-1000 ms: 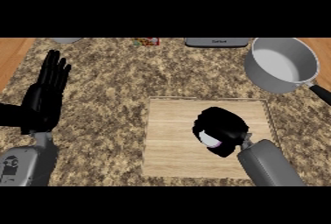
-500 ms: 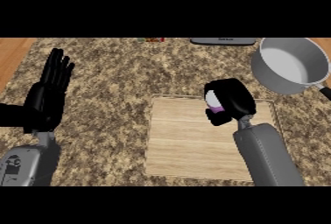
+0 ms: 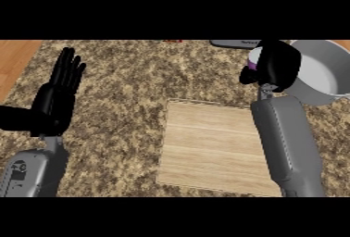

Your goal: Pick the can from the tray and place it in the pot

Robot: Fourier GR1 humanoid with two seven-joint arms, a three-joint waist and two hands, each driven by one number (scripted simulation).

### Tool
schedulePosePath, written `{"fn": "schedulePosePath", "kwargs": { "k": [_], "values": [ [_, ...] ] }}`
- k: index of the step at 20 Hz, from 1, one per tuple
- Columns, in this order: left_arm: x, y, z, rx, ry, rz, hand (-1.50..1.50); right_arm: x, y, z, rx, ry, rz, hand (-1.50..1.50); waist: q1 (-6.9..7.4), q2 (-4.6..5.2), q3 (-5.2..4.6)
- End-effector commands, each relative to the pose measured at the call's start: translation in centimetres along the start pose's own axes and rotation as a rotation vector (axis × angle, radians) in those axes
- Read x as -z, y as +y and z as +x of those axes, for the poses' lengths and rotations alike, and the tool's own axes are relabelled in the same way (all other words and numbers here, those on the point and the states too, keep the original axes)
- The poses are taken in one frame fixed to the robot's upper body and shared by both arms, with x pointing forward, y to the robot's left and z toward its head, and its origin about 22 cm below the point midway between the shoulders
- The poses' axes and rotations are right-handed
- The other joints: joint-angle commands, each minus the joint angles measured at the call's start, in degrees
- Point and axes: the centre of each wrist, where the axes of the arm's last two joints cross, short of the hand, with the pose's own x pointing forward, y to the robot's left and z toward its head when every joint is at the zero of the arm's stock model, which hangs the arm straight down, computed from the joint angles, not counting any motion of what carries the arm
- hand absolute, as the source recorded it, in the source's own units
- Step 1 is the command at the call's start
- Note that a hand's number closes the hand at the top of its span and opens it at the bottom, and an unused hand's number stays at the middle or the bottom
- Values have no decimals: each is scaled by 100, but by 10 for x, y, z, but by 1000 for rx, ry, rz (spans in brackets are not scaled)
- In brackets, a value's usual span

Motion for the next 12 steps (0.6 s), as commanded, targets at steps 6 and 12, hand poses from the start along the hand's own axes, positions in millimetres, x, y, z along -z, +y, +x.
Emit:
{"fn": "schedulePosePath", "kwargs": {
  "k": [6,12],
  "values": [
    [9,-10,7,-23,3,-20,0,35,-37,53,-83,427,-440,150,89,-14,21],
    [9,2,-2,1,5,25,0,52,-20,48,-153,539,-432,150,-194,-88,32]
  ]
}}
